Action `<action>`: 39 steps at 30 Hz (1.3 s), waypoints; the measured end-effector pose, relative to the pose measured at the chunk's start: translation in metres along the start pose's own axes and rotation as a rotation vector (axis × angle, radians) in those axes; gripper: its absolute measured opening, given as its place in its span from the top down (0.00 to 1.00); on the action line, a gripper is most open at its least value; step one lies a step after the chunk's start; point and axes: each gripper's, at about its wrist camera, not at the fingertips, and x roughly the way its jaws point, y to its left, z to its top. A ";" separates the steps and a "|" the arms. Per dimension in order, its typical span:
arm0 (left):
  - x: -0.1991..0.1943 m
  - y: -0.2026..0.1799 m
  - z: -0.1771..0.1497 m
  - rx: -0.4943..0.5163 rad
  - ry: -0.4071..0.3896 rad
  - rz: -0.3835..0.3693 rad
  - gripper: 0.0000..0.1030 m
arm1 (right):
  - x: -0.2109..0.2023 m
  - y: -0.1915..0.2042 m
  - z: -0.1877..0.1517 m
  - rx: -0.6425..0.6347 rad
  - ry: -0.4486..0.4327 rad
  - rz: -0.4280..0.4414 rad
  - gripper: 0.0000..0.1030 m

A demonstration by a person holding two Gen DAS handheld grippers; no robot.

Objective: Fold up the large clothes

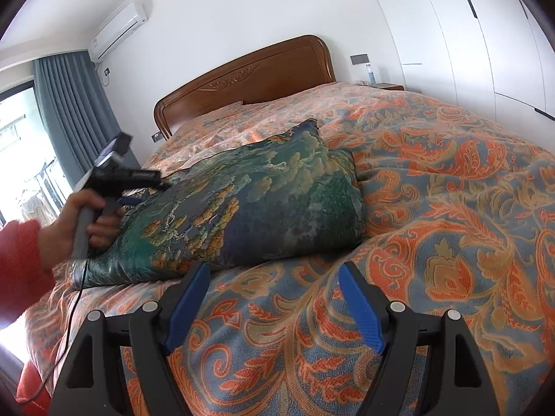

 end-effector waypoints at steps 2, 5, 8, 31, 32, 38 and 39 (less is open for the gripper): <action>-0.013 -0.003 -0.018 0.031 -0.004 -0.003 0.05 | -0.002 0.002 -0.001 -0.006 -0.009 -0.003 0.24; -0.031 -0.008 -0.047 0.066 -0.018 -0.005 0.05 | -0.007 0.006 -0.002 -0.021 -0.026 -0.017 0.24; -0.046 -0.012 -0.071 0.091 -0.028 -0.011 0.03 | -0.012 0.011 -0.002 -0.038 -0.041 -0.035 0.24; -0.108 -0.040 -0.118 0.182 -0.125 -0.136 0.03 | -0.015 0.006 -0.011 0.085 0.017 -0.057 0.24; -0.105 -0.043 -0.114 0.184 -0.131 -0.139 0.03 | -0.012 0.003 -0.006 0.125 0.027 -0.037 0.24; -0.074 -0.059 -0.100 0.185 -0.114 -0.161 0.04 | 0.045 -0.039 0.017 0.503 0.161 0.122 0.23; -0.067 -0.062 -0.100 0.192 -0.100 -0.152 0.04 | 0.055 -0.046 0.017 0.555 0.164 0.122 0.23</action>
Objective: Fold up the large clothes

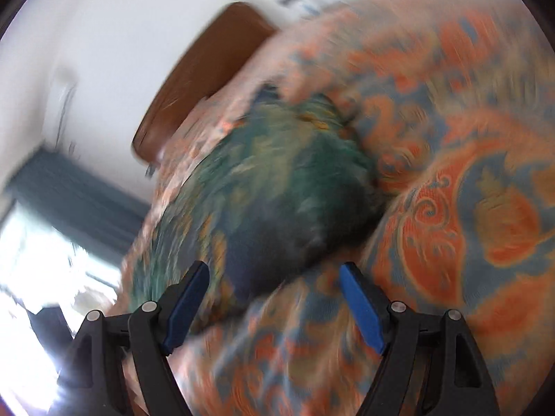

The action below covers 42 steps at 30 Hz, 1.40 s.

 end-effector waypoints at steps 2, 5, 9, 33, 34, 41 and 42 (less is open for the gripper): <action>0.012 -0.004 -0.002 0.025 0.027 0.016 0.04 | 0.014 -0.010 0.011 0.079 -0.018 0.002 0.23; 0.014 -0.009 -0.004 0.063 0.048 0.025 0.03 | 0.026 -0.023 0.019 0.187 -0.059 0.013 0.23; -0.002 -0.005 0.007 0.058 0.081 -0.011 0.04 | 0.034 -0.035 0.019 0.288 -0.109 0.002 0.40; -0.068 -0.062 0.127 0.271 0.195 0.004 0.04 | -0.003 0.230 -0.172 -1.247 -0.444 -0.219 0.72; -0.065 -0.058 0.121 0.281 0.198 0.046 0.05 | 0.001 0.235 -0.182 -1.294 -0.445 -0.220 0.72; -0.066 -0.015 0.112 0.190 0.208 0.065 0.72 | 0.018 0.244 -0.199 -1.362 -0.397 -0.209 0.67; -0.068 -0.008 0.113 0.179 0.203 0.071 0.72 | 0.014 0.244 -0.200 -1.351 -0.386 -0.193 0.59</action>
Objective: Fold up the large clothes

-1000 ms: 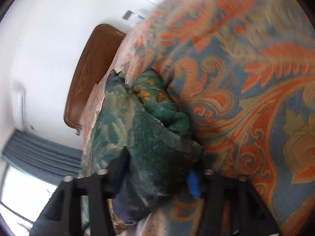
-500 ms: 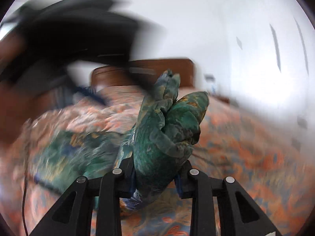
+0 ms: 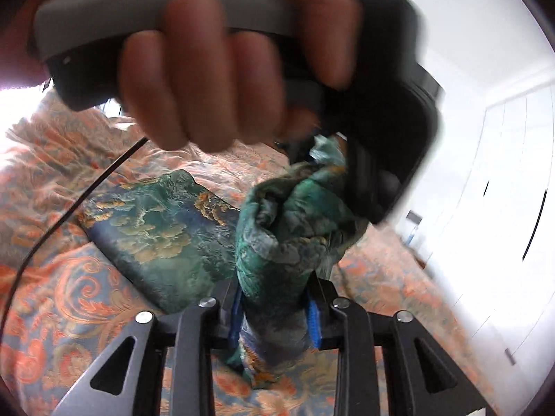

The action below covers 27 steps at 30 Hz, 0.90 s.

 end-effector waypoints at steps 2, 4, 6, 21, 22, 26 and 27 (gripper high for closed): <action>-0.004 0.022 0.001 -0.039 0.001 -0.031 0.73 | -0.009 -0.007 0.000 0.054 0.008 0.087 0.41; -0.011 0.050 -0.002 -0.084 -0.010 -0.053 0.72 | -0.023 -0.016 -0.004 0.123 0.013 0.176 0.28; -0.015 0.069 -0.003 -0.107 -0.024 -0.061 0.72 | -0.040 -0.025 -0.010 0.181 -0.007 0.240 0.27; 0.038 0.217 -0.099 -0.407 0.012 -0.064 0.70 | 0.001 -0.074 -0.029 0.461 0.180 0.290 0.46; 0.041 0.225 -0.104 -0.425 0.012 -0.067 0.69 | 0.007 -0.077 -0.023 0.452 0.197 0.294 0.49; 0.057 0.254 -0.129 -0.528 0.007 -0.107 0.67 | 0.050 -0.071 0.008 0.417 0.248 0.323 0.65; 0.060 0.258 -0.133 -0.544 0.005 -0.117 0.66 | 0.060 -0.069 0.017 0.420 0.254 0.332 0.65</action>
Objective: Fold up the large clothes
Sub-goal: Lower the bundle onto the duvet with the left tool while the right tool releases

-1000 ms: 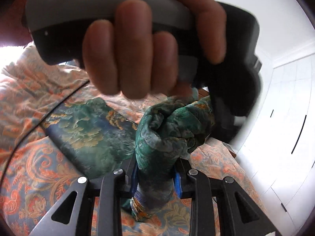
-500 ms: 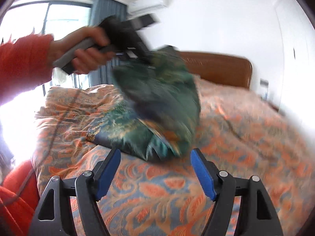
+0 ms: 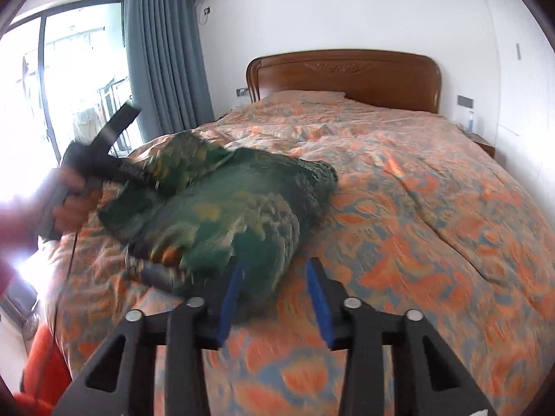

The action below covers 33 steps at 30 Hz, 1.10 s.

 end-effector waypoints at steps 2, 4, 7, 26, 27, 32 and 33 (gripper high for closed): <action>0.006 0.010 -0.002 -0.026 -0.002 -0.019 0.63 | 0.022 0.007 0.021 0.007 0.017 0.028 0.65; 0.015 0.016 -0.005 -0.055 -0.003 -0.036 0.59 | 0.043 0.020 0.036 -0.002 0.032 0.061 0.66; 0.029 0.028 -0.011 -0.101 0.002 -0.056 0.54 | 0.085 0.043 0.040 -0.059 0.073 0.107 0.66; 0.050 0.035 -0.037 -0.114 -0.032 -0.113 0.48 | 0.172 0.038 0.037 -0.033 0.400 0.047 0.66; 0.049 0.034 -0.038 -0.113 -0.035 -0.112 0.48 | 0.170 0.035 0.056 -0.002 0.376 0.051 0.66; 0.049 0.031 -0.041 -0.111 -0.044 -0.110 0.47 | 0.210 0.030 0.125 0.073 0.296 -0.006 0.66; 0.048 0.031 -0.041 -0.110 -0.045 -0.109 0.47 | 0.224 0.027 0.128 0.098 0.303 -0.008 0.66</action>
